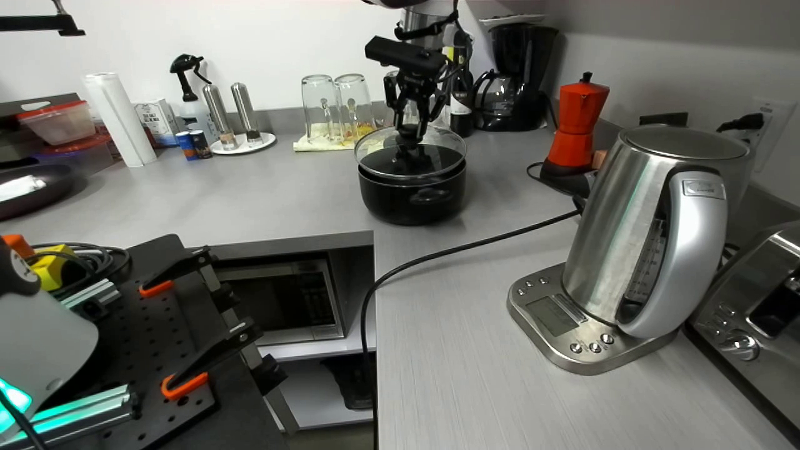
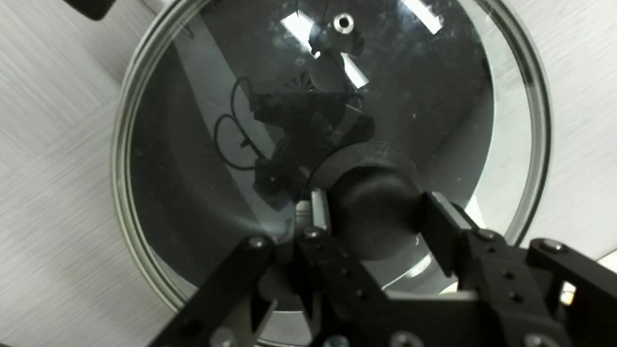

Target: Put the lid on the pot

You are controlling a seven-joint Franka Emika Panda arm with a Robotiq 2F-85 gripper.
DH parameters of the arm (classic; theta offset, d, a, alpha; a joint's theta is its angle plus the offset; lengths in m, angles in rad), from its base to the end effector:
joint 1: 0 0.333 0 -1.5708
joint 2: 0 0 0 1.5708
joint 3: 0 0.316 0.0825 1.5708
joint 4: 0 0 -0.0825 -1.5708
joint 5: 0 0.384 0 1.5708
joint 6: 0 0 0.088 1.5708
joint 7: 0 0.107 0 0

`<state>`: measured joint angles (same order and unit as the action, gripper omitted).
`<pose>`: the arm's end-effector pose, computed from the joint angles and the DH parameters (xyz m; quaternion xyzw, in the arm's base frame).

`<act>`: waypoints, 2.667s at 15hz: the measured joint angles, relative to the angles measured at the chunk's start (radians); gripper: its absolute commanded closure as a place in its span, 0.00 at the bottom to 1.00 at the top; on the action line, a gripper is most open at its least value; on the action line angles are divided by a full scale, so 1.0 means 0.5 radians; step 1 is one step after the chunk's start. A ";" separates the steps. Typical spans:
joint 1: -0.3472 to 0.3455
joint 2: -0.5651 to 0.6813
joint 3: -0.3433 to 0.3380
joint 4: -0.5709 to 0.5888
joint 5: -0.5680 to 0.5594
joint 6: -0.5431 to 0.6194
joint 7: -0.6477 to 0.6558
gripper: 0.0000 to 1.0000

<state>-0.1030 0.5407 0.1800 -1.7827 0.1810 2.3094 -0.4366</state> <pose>0.6559 0.0447 0.2566 -0.9771 -0.1807 -0.0154 0.1116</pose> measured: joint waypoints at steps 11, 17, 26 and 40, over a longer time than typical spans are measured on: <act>-0.020 -0.001 0.000 -0.046 0.057 0.016 0.000 0.74; -0.033 -0.001 0.000 -0.047 0.082 0.026 0.000 0.74; -0.032 -0.001 0.022 -0.040 0.086 0.028 0.000 0.74; -0.051 -0.001 0.024 -0.046 0.086 0.028 0.000 0.74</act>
<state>-0.1286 0.5405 0.1919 -1.8055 0.2240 2.3236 -0.4368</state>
